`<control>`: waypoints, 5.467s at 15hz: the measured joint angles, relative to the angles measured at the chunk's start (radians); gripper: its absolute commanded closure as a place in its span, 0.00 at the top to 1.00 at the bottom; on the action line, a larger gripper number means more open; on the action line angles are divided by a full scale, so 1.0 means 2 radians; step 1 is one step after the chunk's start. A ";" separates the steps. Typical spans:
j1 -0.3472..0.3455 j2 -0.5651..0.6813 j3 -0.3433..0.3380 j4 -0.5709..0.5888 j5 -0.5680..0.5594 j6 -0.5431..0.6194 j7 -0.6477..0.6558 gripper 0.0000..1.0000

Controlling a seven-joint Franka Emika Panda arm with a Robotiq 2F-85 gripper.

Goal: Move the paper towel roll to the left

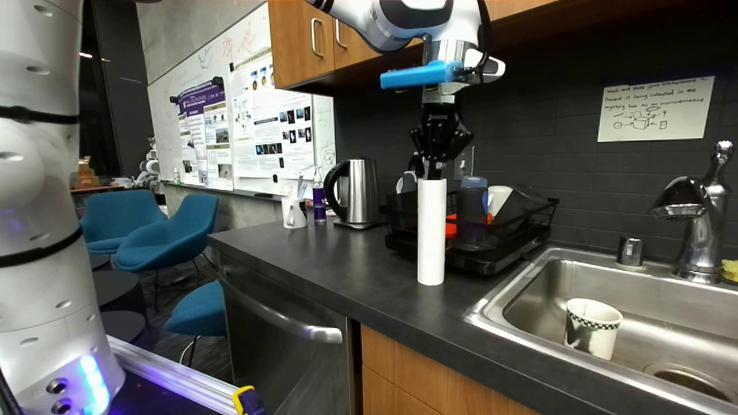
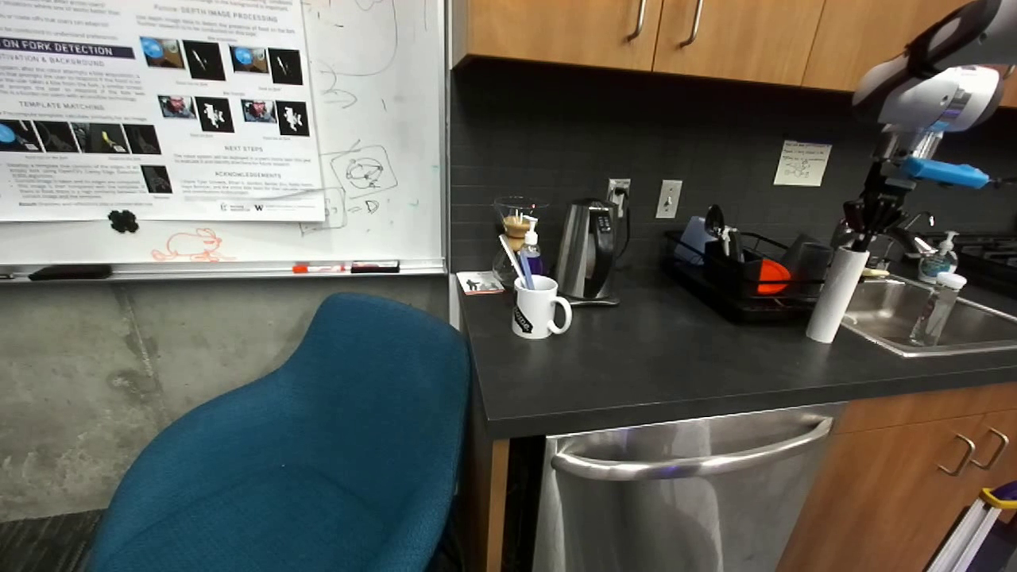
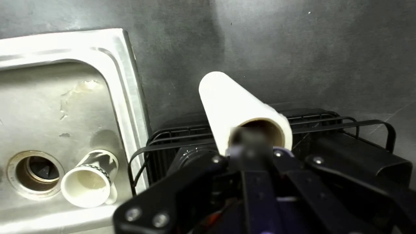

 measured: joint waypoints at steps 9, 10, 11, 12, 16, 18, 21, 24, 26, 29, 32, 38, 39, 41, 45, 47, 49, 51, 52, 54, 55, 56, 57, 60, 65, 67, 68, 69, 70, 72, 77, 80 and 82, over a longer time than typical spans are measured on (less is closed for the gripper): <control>0.005 -0.002 0.007 -0.018 -0.001 0.033 -0.008 0.32; 0.006 -0.003 0.007 -0.019 -0.001 0.037 -0.008 0.37; 0.007 -0.003 0.007 -0.021 -0.002 0.040 -0.008 0.44; 0.007 -0.004 0.007 -0.023 -0.002 0.042 -0.008 0.50; 0.009 -0.012 0.007 -0.031 -0.010 0.049 -0.008 0.52; 0.010 -0.017 0.007 -0.037 -0.014 0.051 -0.008 0.52; 0.012 -0.029 0.007 -0.046 -0.022 0.052 -0.010 0.52; 0.013 -0.051 0.007 -0.060 -0.037 0.054 -0.012 0.52; 0.016 -0.070 0.007 -0.073 -0.047 0.054 -0.016 0.52; 0.026 -0.107 0.007 -0.098 -0.065 0.055 -0.020 0.52; 0.040 -0.154 0.007 -0.132 -0.081 0.056 -0.018 0.52; 0.073 -0.252 0.017 -0.202 -0.109 0.055 0.011 0.52; 0.077 -0.269 0.022 -0.214 -0.113 0.054 0.020 0.52; 0.086 -0.303 0.036 -0.234 -0.118 0.051 0.040 0.52; 0.103 -0.365 0.069 -0.266 -0.120 0.043 0.083 0.52; 0.114 -0.392 0.089 -0.278 -0.121 0.040 0.104 0.52; 0.129 -0.416 0.110 -0.287 -0.121 0.039 0.127 0.52; 0.147 -0.434 0.132 -0.294 -0.120 0.039 0.150 0.52; 0.157 -0.441 0.143 -0.297 -0.120 0.039 0.161 0.52; 0.178 -0.450 0.164 -0.299 -0.119 0.039 0.184 0.52; 0.188 -0.452 0.174 -0.299 -0.119 0.039 0.194 0.52; 0.197 -0.453 0.183 -0.299 -0.119 0.040 0.203 0.52; 0.206 -0.453 0.191 -0.298 -0.119 0.040 0.212 0.52; 0.226 -0.447 0.212 -0.294 -0.119 0.041 0.230 0.52; 0.245 -0.395 0.224 -0.253 -0.117 0.055 0.242 0.52; 0.250 -0.362 0.224 -0.225 -0.110 0.059 0.242 0.52; 0.253 -0.345 0.224 -0.211 -0.105 0.060 0.242 0.52; 0.256 -0.330 0.224 -0.200 -0.102 0.061 0.242 0.52; 0.259 -0.315 0.224 -0.189 -0.099 0.062 0.242 0.52; 0.264 -0.292 0.225 -0.171 -0.096 0.063 0.243 0.52; 0.265 -0.252 0.228 -0.148 -0.096 0.077 0.260 0.52; 0.265 -0.229 0.234 -0.138 -0.096 0.082 0.280 0.52; 0.266 -0.213 0.239 -0.130 -0.096 0.082 0.295 0.52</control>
